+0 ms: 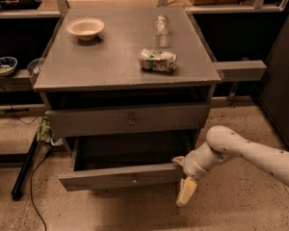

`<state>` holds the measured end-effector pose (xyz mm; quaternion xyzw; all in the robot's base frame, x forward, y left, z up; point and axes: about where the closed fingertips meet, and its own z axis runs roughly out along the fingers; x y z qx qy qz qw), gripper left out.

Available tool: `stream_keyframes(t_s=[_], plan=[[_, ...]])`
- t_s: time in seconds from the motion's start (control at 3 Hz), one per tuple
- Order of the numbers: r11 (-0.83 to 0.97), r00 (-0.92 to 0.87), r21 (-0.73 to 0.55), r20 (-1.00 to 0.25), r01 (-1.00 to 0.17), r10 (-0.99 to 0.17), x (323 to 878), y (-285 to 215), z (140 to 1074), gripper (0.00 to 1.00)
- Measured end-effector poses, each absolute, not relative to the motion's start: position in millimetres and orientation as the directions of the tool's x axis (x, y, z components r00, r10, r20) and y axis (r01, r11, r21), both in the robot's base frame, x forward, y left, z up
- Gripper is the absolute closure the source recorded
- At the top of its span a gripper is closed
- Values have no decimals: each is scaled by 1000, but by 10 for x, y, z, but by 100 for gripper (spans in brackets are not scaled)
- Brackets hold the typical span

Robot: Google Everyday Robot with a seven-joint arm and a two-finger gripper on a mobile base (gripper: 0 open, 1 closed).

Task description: Open middle drawer

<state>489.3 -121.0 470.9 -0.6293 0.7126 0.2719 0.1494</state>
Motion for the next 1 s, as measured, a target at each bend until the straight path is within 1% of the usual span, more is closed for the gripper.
stream_keyframes(t_s=[1.0], plan=[[65,-167,208,-521,-976,-837,5181,-1164,4518,0]])
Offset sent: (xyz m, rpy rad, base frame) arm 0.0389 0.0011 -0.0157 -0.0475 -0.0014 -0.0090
